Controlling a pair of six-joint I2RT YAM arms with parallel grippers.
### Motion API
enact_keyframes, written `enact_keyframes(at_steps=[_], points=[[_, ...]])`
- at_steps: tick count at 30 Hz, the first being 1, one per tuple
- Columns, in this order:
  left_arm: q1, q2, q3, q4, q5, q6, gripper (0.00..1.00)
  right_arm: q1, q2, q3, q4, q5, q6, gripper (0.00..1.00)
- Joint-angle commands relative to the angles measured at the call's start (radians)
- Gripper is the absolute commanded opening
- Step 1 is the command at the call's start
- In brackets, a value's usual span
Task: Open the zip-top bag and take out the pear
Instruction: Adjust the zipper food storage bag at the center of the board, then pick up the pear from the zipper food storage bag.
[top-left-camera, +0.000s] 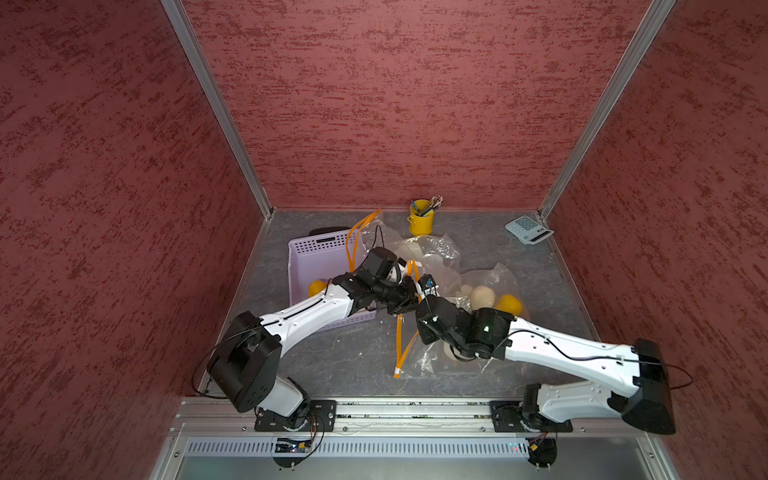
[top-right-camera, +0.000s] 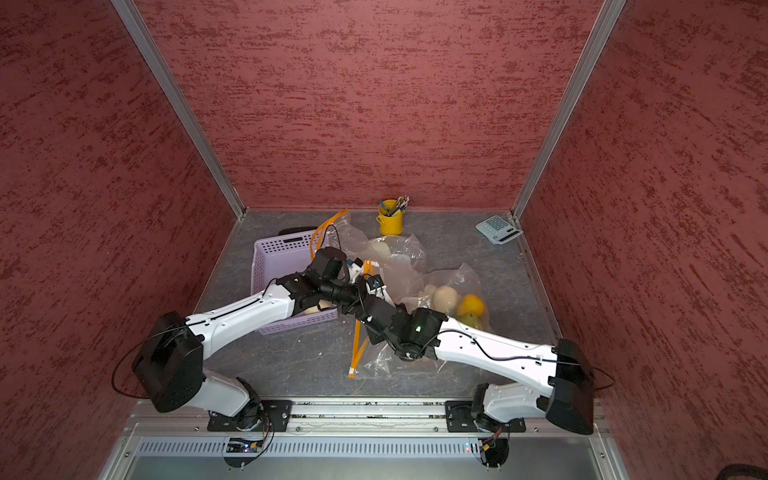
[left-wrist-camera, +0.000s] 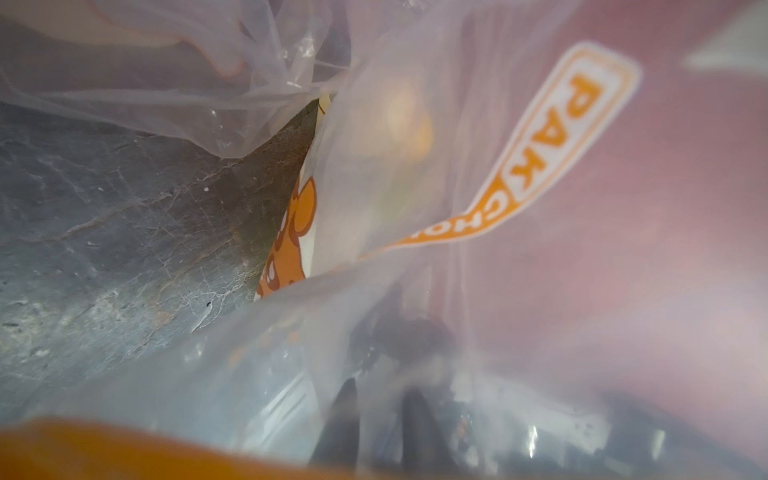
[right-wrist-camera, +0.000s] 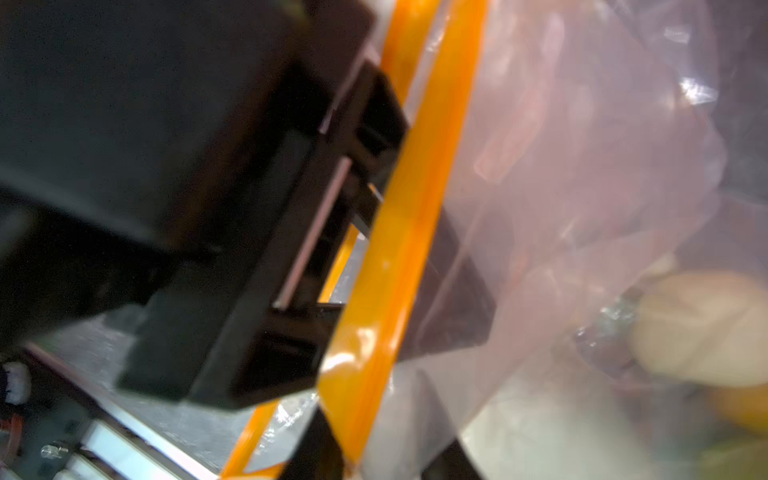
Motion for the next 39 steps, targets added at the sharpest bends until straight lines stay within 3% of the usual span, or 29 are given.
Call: enact_keyframes(at_steps=[1,6,16,21,26,32,35,39], points=[[0.009,-0.035,-0.002,0.028,0.02,-0.009,0.21,0.005,-0.013,0.002,0.02,0.022,-0.002,0.0],[0.041,-0.041,-0.004,0.024,0.01,0.005,0.23,0.005,-0.072,0.052,-0.076,-0.001,-0.027,0.0],[0.01,0.035,-0.035,-0.078,-0.095,0.133,0.23,-0.019,-0.13,0.303,-0.268,-0.084,-0.15,0.0],[0.036,0.039,-0.053,-0.245,-0.248,0.246,0.24,-0.035,-0.101,0.394,-0.342,-0.124,-0.204,0.0],[0.082,-0.129,-0.077,-0.313,-0.296,0.255,0.23,-0.083,-0.052,0.392,-0.398,-0.114,-0.221,0.0],[0.121,-0.353,-0.01,-0.451,-0.378,0.268,0.28,-0.126,-0.058,0.337,-0.339,-0.165,-0.244,0.0],[0.128,-0.403,0.039,-0.455,-0.356,0.257,0.31,-0.132,-0.056,0.338,-0.324,-0.189,-0.255,0.0],[0.123,-0.374,0.089,-0.364,-0.19,0.203,0.38,-0.132,-0.055,0.343,-0.32,-0.212,-0.26,0.0]])
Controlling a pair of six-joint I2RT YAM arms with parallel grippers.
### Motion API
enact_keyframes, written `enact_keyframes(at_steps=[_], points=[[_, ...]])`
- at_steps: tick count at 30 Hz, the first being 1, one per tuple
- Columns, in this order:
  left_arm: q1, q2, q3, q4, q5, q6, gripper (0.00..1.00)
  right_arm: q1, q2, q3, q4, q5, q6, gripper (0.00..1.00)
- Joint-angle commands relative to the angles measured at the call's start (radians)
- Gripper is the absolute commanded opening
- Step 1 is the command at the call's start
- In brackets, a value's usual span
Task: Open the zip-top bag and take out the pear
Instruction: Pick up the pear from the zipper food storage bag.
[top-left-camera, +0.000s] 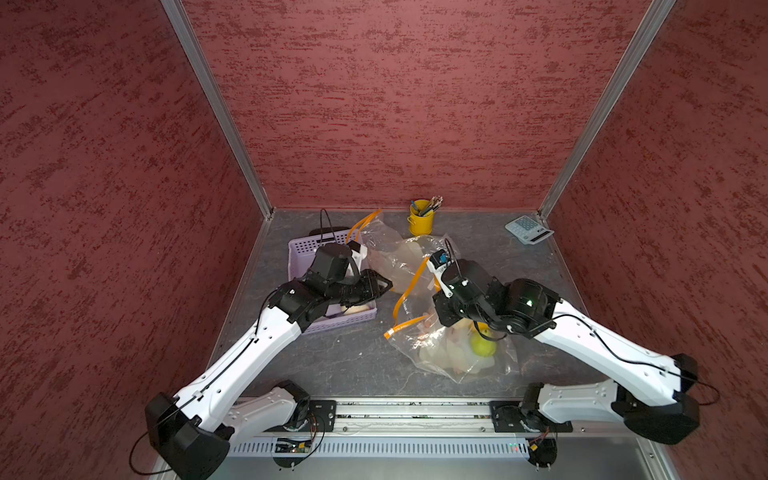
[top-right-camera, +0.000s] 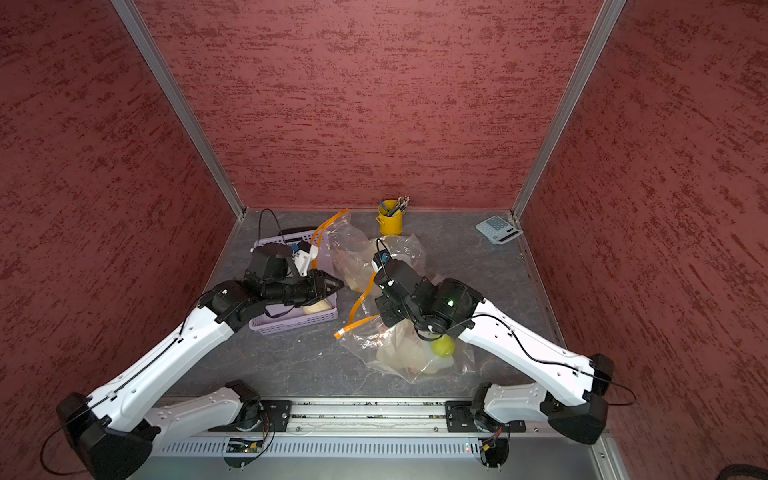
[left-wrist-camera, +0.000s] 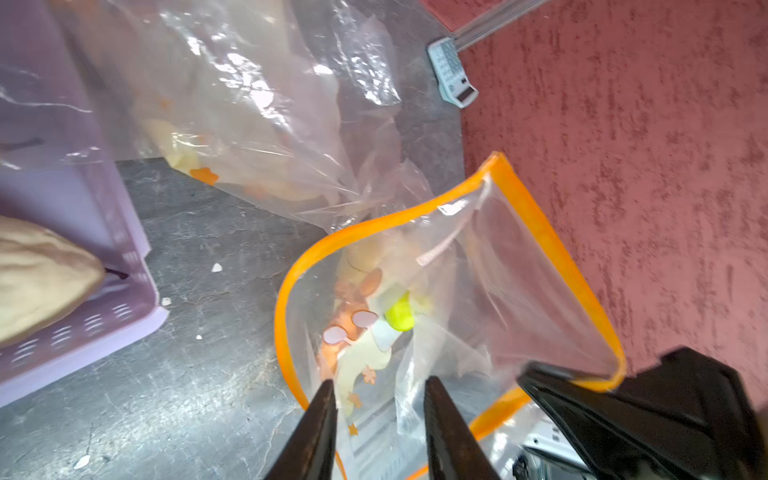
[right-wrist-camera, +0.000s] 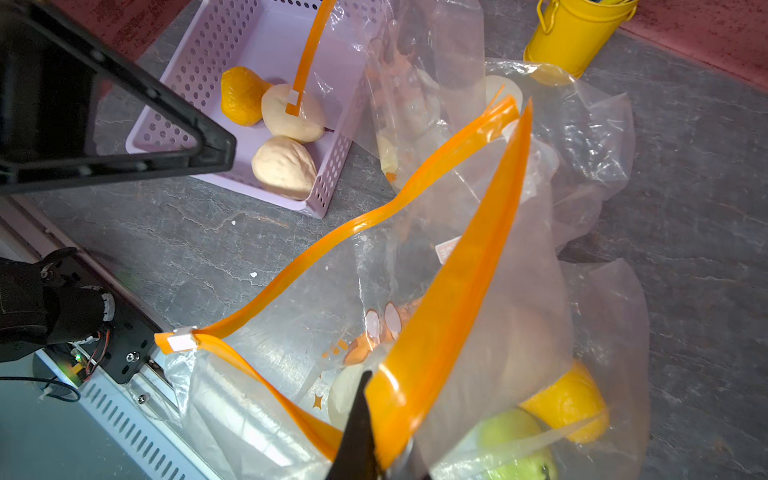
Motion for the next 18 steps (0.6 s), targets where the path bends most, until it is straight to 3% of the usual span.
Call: enact_keyframes(at_steps=[1,7,13,18], points=[[0.0,0.061,0.022,0.067,0.148,-0.039,0.38,-0.004,-0.015,0.002,0.021,-0.042,-0.021,0.0],[-0.02,0.229,-0.02,0.33,0.371,-0.162,0.36,-0.004,-0.035,-0.004,0.034,-0.069,-0.024,0.0],[-0.065,0.319,-0.009,0.333,0.412,-0.167,0.29,-0.005,-0.034,0.019,0.013,-0.066,-0.028,0.0],[-0.117,0.352,-0.014,0.362,0.425,-0.176,0.28,-0.007,-0.018,0.036,0.011,-0.071,-0.039,0.0]])
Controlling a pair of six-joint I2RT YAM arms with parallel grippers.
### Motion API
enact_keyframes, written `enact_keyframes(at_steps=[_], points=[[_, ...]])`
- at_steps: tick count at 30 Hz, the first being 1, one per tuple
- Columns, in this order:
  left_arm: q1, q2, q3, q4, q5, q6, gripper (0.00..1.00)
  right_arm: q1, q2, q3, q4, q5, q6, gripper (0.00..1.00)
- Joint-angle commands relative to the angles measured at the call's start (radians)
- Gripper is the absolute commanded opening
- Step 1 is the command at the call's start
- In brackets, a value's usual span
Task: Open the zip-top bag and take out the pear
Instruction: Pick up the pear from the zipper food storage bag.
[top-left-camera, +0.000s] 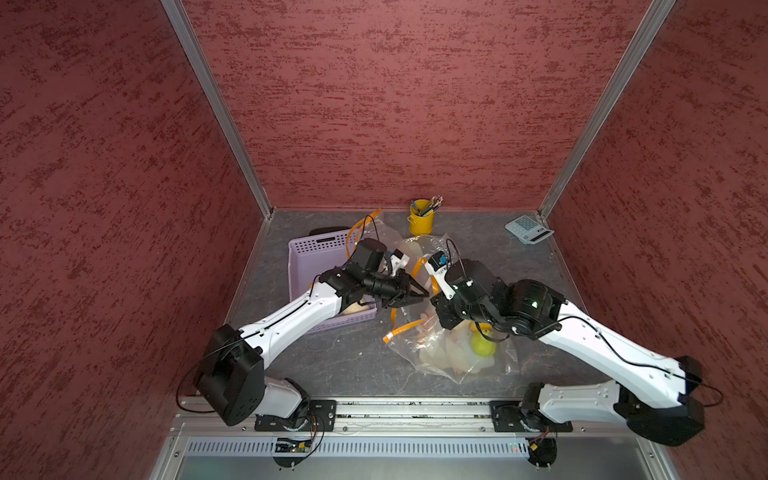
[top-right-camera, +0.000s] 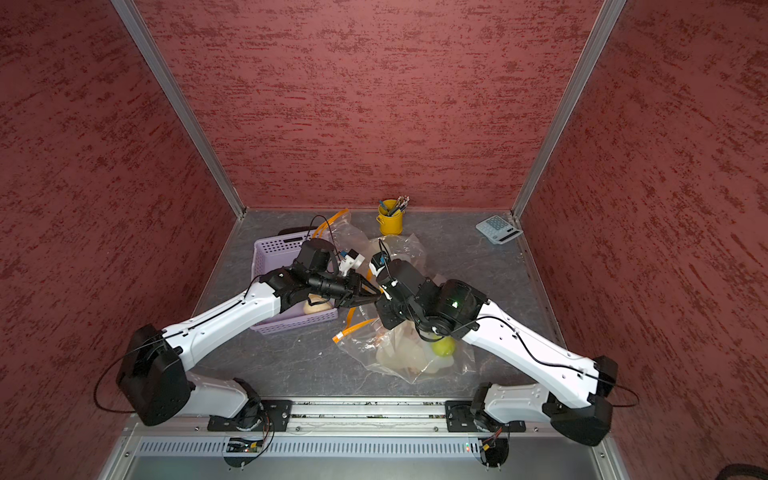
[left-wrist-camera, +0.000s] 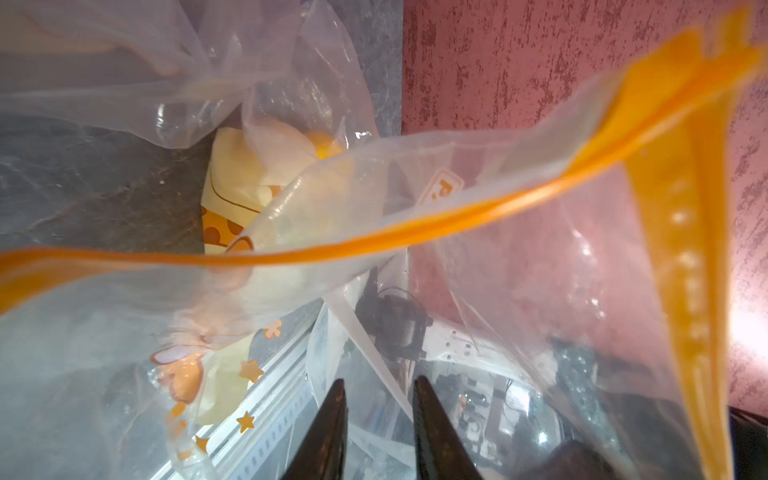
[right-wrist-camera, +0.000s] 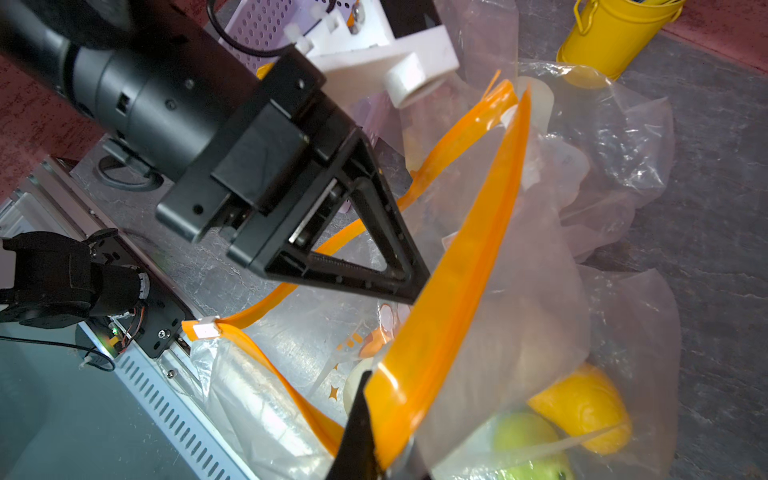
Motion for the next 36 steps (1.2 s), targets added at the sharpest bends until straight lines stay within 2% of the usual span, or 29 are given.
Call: enact_keyframes(at_steps=[1,6,10,14,20,25,27,31,34,35,36], points=[[-0.045,0.044,0.002,0.04,0.025,0.002,0.28,-0.005,0.006,0.039,0.009,-0.014,-0.021,0.0],[-0.083,0.122,-0.003,0.019,-0.04,0.034,0.22,-0.013,0.031,0.078,0.006,-0.017,-0.034,0.0],[-0.118,0.183,0.007,0.109,-0.018,-0.007,0.22,-0.028,0.04,0.096,0.013,-0.04,-0.041,0.0],[-0.153,0.218,-0.003,0.261,0.052,-0.095,0.22,-0.038,0.055,0.11,0.008,-0.044,-0.045,0.0],[-0.203,0.326,0.021,0.22,0.038,-0.058,0.22,-0.056,0.071,0.132,0.03,-0.067,-0.055,0.0],[-0.227,0.412,0.076,0.127,-0.03,0.026,0.22,-0.062,0.105,0.168,0.038,-0.078,-0.066,0.0],[-0.224,0.435,0.086,0.125,-0.059,0.043,0.27,-0.064,0.114,0.179,0.048,-0.089,-0.068,0.0],[-0.223,0.447,0.101,0.102,-0.19,0.066,0.39,-0.086,0.125,0.18,0.073,-0.128,-0.062,0.0],[-0.224,0.451,0.058,0.246,-0.24,-0.012,0.48,-0.119,0.127,0.178,0.073,-0.161,-0.037,0.0],[-0.225,0.459,0.044,0.302,-0.252,-0.044,0.49,-0.144,0.109,0.162,0.085,-0.183,-0.017,0.07],[-0.226,0.471,0.039,0.337,-0.261,-0.061,0.49,-0.174,0.082,0.134,0.111,-0.216,-0.001,0.24]])
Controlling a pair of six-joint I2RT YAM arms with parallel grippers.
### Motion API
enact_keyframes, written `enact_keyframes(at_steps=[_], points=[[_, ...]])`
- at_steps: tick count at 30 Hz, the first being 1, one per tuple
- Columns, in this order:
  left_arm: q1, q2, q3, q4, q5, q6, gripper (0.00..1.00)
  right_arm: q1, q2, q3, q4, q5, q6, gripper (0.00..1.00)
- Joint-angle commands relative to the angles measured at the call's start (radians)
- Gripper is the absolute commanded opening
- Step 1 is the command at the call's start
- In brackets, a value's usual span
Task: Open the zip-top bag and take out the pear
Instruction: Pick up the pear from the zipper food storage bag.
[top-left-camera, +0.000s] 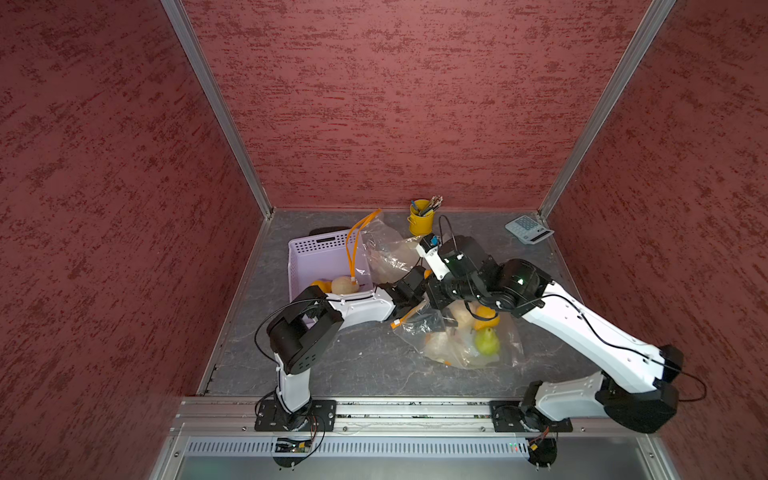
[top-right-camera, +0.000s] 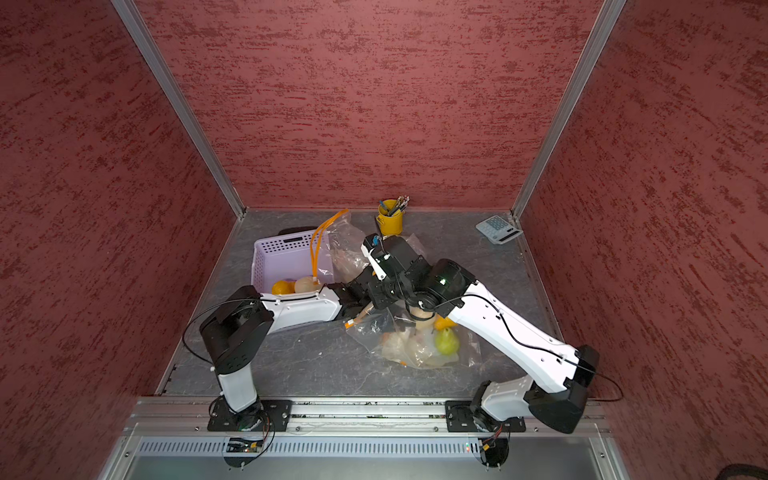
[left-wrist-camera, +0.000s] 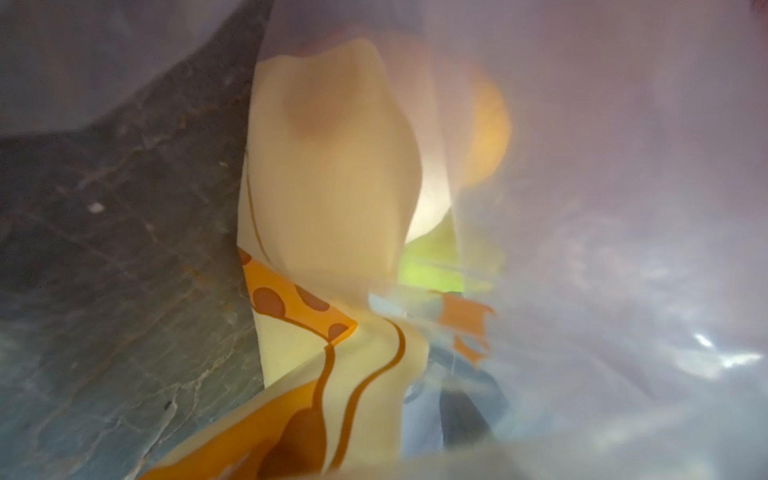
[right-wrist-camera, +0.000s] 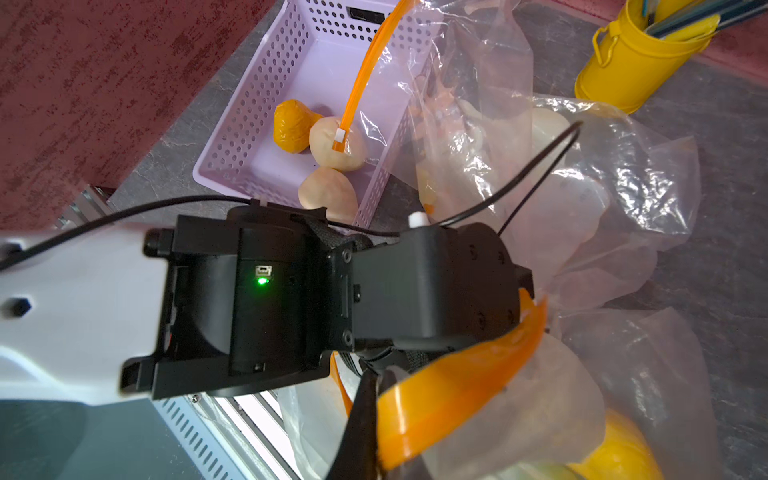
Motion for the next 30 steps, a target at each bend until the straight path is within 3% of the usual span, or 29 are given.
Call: enact_keyframes(at_steps=[1,4,10,13,16,19,24,30], points=[[-0.005,0.051,-0.032,0.177,-0.092,-0.083,0.5,-0.09,-0.082,-0.05,0.109,-0.119,0.054,0.41],[-0.003,0.085,-0.045,0.29,-0.109,-0.145,0.51,-0.214,-0.189,-0.121,0.094,-0.147,0.097,0.59],[0.014,0.113,-0.042,0.35,-0.158,-0.175,0.52,-0.539,-0.364,-0.179,0.004,-0.225,0.145,0.71],[0.03,0.102,-0.065,0.363,-0.182,-0.183,0.52,-0.67,-0.346,-0.177,-0.067,-0.165,0.166,0.76],[0.037,0.086,-0.075,0.369,-0.204,-0.188,0.53,-0.785,-0.253,-0.315,0.014,-0.225,0.184,0.76],[0.037,0.088,-0.068,0.373,-0.211,-0.195,0.53,-0.836,-0.145,-0.458,0.167,-0.261,0.203,0.73],[0.032,0.073,-0.1,0.425,-0.27,-0.236,0.54,-0.836,0.0,-0.531,0.317,-0.277,0.218,0.64],[0.022,0.096,-0.078,0.465,-0.277,-0.266,0.55,-0.836,0.178,-0.55,0.443,-0.343,0.23,0.41]])
